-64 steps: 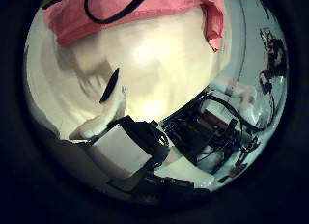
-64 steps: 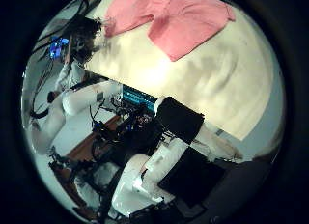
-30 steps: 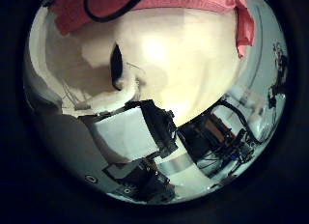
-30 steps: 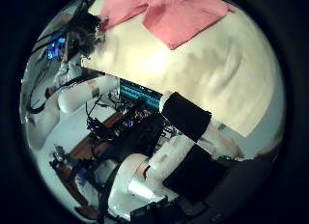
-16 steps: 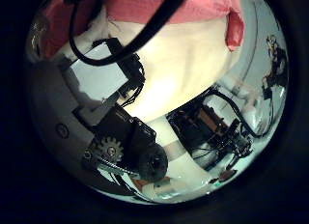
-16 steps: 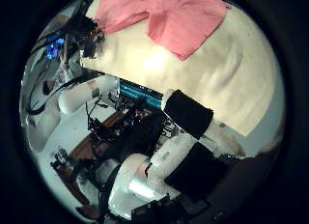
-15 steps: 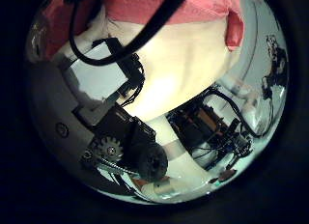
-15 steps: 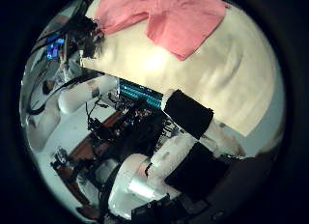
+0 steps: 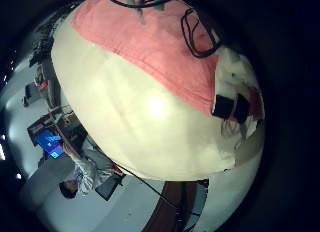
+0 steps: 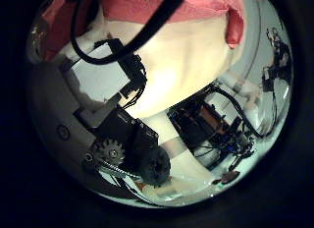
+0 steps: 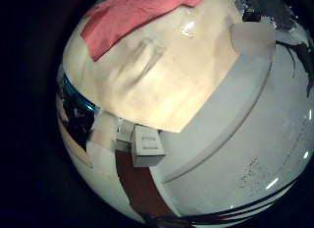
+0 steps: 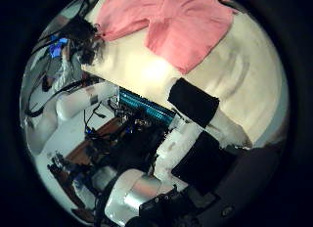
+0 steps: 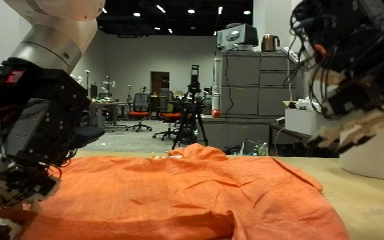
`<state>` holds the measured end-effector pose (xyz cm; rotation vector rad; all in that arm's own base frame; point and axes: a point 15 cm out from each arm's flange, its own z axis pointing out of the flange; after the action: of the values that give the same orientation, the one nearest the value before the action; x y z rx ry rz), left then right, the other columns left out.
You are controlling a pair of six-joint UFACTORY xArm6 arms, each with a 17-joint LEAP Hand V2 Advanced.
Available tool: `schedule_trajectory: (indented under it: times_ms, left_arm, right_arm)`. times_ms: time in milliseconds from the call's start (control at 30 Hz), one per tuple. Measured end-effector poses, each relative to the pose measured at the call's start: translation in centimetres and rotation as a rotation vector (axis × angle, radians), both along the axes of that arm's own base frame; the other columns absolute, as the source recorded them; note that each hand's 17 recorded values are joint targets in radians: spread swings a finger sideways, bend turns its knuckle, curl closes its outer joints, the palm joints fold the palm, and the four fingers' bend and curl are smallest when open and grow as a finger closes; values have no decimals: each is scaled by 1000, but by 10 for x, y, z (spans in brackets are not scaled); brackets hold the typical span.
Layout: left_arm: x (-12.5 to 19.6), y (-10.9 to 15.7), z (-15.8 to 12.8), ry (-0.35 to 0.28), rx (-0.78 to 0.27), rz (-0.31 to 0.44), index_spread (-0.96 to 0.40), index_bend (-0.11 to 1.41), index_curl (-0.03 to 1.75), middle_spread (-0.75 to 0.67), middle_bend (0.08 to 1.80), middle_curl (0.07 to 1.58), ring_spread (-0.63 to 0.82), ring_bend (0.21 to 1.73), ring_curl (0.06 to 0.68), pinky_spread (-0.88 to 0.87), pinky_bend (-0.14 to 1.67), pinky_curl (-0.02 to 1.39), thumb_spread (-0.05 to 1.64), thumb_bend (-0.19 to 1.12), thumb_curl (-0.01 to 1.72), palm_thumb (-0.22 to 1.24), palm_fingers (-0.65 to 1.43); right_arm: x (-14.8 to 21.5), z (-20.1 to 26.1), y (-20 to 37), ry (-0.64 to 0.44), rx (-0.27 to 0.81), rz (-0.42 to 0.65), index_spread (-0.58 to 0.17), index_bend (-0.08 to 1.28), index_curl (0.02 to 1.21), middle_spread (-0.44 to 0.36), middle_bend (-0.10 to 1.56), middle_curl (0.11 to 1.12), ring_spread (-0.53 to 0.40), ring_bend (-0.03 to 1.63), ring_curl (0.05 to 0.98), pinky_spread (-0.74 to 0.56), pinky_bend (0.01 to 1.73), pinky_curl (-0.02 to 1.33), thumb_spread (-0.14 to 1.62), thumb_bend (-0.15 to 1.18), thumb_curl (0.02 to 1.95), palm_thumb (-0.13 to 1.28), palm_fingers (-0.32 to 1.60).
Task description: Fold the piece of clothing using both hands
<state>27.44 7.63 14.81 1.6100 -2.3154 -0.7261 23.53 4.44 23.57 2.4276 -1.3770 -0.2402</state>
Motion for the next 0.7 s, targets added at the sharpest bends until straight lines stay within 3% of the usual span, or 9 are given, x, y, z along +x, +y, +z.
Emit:
schedule_trajectory:
  times_ms: [333,600,700]
  left_arm:
    - [-1,0,6,6,-1,-2,-663,586,960,-587,966,1087,-423,1379,561,-607,1232,581,861,-24,605,797,1110]
    - [3,1,14,-4,2,0,-674,568,995,-591,958,1101,-427,1377,560,-609,1233,574,862,-25,609,788,1106]
    - [2,1,15,2,-1,2,-678,559,1006,-593,956,1107,-428,1379,560,-611,1231,573,867,-26,610,779,1103]
  right_arm:
    - [34,-61,15,-43,-24,94,-254,159,310,-53,291,402,-63,490,206,36,316,233,974,-30,308,561,365]
    - [40,-101,5,6,-160,113,-222,171,312,-26,285,401,-24,472,213,47,321,240,905,-35,313,526,324]
    - [43,-114,5,9,-186,124,-225,186,320,-37,291,402,-58,503,220,27,299,233,891,-35,314,518,379]
